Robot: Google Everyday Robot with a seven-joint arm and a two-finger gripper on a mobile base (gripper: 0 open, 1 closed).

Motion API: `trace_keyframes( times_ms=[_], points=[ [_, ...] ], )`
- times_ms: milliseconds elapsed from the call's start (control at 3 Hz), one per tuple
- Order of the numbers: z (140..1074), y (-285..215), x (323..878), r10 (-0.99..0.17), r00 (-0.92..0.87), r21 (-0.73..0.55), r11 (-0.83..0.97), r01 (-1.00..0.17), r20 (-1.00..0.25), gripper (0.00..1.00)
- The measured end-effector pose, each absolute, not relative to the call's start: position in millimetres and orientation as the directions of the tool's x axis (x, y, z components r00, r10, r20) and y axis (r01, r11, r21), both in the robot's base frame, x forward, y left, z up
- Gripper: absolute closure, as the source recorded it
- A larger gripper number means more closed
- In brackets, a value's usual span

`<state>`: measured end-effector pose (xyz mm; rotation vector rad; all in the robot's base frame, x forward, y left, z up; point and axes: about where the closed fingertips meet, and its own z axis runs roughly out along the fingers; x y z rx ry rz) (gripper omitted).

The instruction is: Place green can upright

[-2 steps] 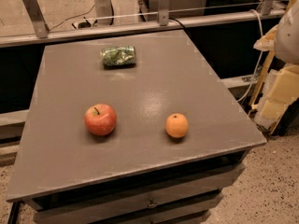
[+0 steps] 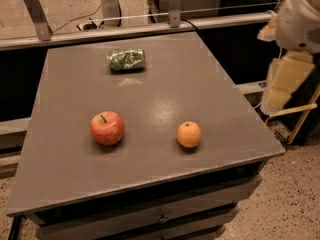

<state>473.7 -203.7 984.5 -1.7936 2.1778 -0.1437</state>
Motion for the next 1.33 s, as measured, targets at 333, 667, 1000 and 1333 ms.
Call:
trace_keyframes(
  times_ms=[333,667,1000,1333],
  points=[
    [981.2,-164.9,573.6,-0.996,-0.035,-0.291,0.058,-0.955,-0.083,0.0],
    [971.7,-72.3,666.0,-0.988,0.14,-0.314,-0.113,-0.943,-0.065,0.0],
    [979.5,35.5,709.0,-0.943,0.293,-0.375,-0.218,-0.901,-0.157,0.0],
    [973.3,100.4,713.9,-0.916,0.356,-0.375,-0.269,-0.887,-0.184,0.0]
  ],
)
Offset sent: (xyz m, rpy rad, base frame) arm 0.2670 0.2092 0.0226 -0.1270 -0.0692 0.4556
